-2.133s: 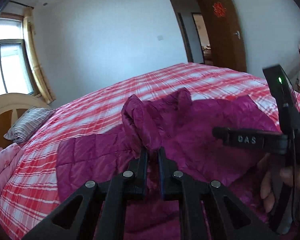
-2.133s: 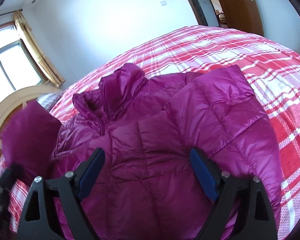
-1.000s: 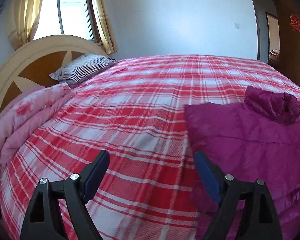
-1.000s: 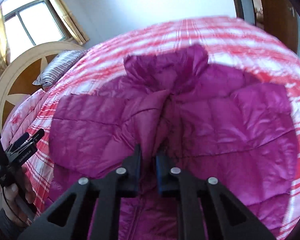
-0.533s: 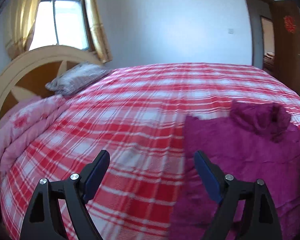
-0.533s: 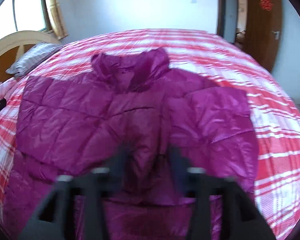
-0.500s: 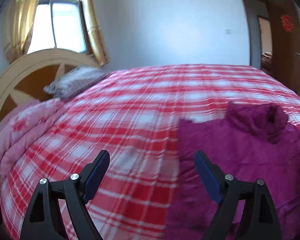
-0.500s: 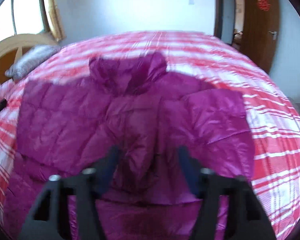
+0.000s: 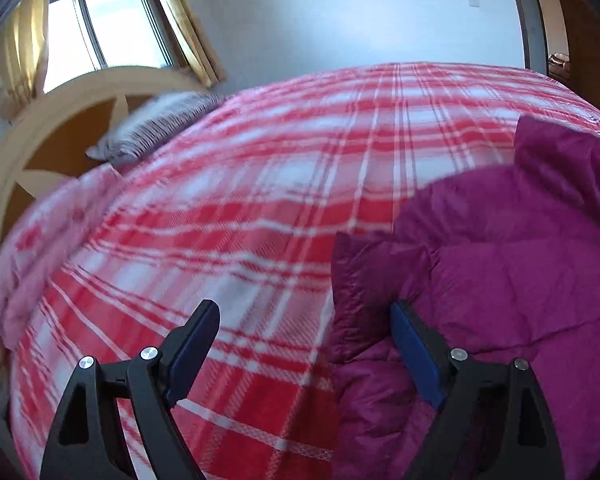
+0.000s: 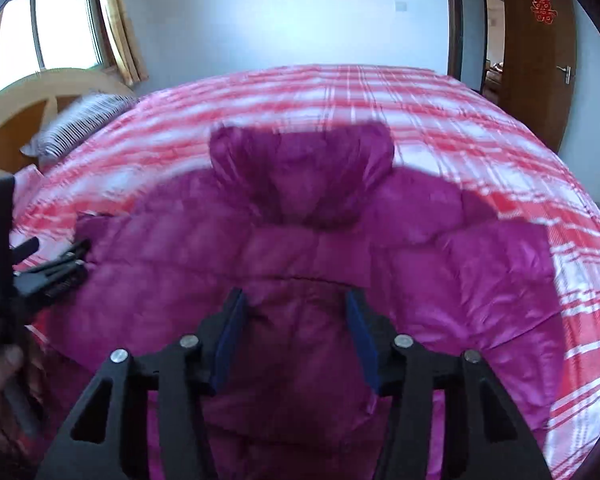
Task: Fold large clothes
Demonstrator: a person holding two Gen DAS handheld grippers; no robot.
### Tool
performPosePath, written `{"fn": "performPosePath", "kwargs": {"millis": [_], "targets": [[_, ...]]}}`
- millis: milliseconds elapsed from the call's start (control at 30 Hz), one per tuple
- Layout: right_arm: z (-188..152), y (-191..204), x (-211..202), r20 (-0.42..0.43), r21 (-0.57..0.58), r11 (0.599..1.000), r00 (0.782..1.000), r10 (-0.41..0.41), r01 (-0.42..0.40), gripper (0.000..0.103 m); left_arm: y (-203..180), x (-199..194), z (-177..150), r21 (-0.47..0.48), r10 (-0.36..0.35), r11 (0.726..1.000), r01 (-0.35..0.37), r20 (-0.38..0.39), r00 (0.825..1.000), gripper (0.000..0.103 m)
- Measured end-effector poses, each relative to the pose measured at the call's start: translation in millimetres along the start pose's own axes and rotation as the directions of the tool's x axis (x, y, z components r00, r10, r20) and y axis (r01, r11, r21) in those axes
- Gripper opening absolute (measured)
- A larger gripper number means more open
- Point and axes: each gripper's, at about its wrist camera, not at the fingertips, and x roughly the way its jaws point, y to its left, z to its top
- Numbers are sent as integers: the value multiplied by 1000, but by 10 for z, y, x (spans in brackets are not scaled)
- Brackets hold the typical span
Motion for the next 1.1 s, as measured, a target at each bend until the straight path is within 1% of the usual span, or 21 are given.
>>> {"fn": "performPosePath", "kwargs": {"millis": [100, 233, 300, 333, 600, 967, 1033, 1100], "targets": [[-119, 10, 72, -4, -36, 999, 1000, -25, 25, 54, -66, 3, -58, 16, 1, 1000, -1, 8, 1000, 87], [-147, 52, 176, -41, -63, 997, 998, -54, 52, 54, -220, -2, -122, 84, 53, 995, -54, 19, 998, 88], [-148, 50, 188, -49, -67, 996, 997, -65, 61, 55, -224, 29, -126, 85, 73, 994, -73, 12, 997, 92], [-154, 53, 192, -50, -69, 995, 996, -69, 66, 55, -228, 31, -129, 86, 79, 993, -80, 11, 997, 92], [-189, 104, 202, -52, -87, 992, 993, -101, 96, 55, -247, 57, -137, 97, 90, 991, -91, 8, 996, 93], [-172, 139, 200, -65, -112, 987, 990, -126, 118, 55, -206, 66, -143, 76, 72, 994, -73, 6, 997, 94], [-125, 100, 111, -67, -75, 991, 991, -117, 112, 54, -194, 67, -145, 71, 68, 995, -69, 7, 998, 94], [-73, 62, -66, -27, -10, 994, 994, -106, 105, 53, -190, 72, -144, 67, 63, 996, -64, 5, 998, 94]]}}
